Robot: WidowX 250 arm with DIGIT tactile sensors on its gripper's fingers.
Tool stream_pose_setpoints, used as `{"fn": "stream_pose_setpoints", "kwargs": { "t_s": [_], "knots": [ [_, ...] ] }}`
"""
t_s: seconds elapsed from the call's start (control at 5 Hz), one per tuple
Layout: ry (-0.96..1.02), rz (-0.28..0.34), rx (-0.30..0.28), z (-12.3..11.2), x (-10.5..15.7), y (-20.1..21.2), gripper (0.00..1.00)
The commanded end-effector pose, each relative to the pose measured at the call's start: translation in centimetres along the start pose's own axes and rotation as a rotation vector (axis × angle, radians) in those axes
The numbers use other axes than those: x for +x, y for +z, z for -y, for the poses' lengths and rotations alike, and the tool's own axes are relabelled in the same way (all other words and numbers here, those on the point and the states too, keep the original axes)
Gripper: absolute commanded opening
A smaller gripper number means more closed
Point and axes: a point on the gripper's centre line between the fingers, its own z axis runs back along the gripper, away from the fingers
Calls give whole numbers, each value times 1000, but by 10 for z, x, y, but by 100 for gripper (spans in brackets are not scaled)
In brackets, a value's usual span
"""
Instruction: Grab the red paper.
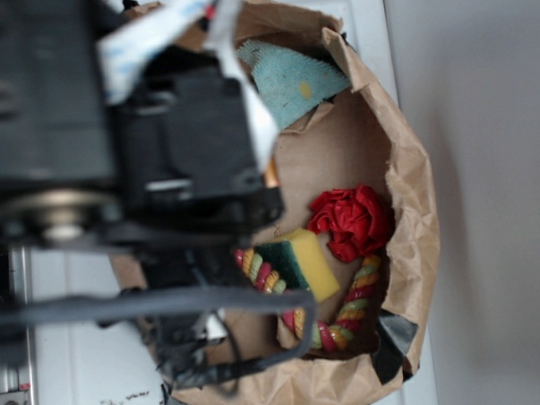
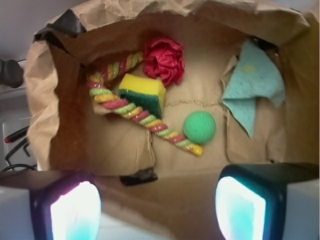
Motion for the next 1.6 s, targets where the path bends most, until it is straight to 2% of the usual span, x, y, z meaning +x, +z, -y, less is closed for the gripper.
{"fn": "stream_pose_setpoints", "kwargs": {
  "t_s": [0.0, 0.2, 0.6, 0.8, 1.4],
  "knots": [
    [-20, 76, -33, 11, 31, 1, 100],
    [-4, 86, -61, 21, 38, -5, 100],
    [256, 10, -141, 22, 52, -25, 100],
    [285, 50, -92, 24, 51, -29, 100],
    [285, 50, -92, 24, 51, -29, 100]
  ]
}}
